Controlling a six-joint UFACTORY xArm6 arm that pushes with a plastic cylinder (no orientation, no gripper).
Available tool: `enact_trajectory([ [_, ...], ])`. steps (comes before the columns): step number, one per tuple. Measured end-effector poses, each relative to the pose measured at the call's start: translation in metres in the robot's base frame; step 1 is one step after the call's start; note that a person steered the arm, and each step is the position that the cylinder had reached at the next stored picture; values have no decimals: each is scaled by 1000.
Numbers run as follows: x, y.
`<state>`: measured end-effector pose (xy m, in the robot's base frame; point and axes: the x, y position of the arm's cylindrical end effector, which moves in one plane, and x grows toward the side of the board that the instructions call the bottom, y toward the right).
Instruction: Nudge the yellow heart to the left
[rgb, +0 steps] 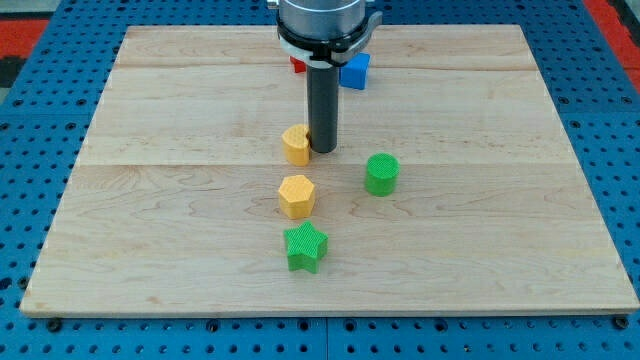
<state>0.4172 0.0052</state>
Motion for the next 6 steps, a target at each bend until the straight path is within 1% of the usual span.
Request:
enact_trajectory([
  [1,-29,8],
  [2,-30,-14],
  [3,-28,-13],
  [4,-25,-32],
  [5,-25,-11],
  [6,-27,78],
])
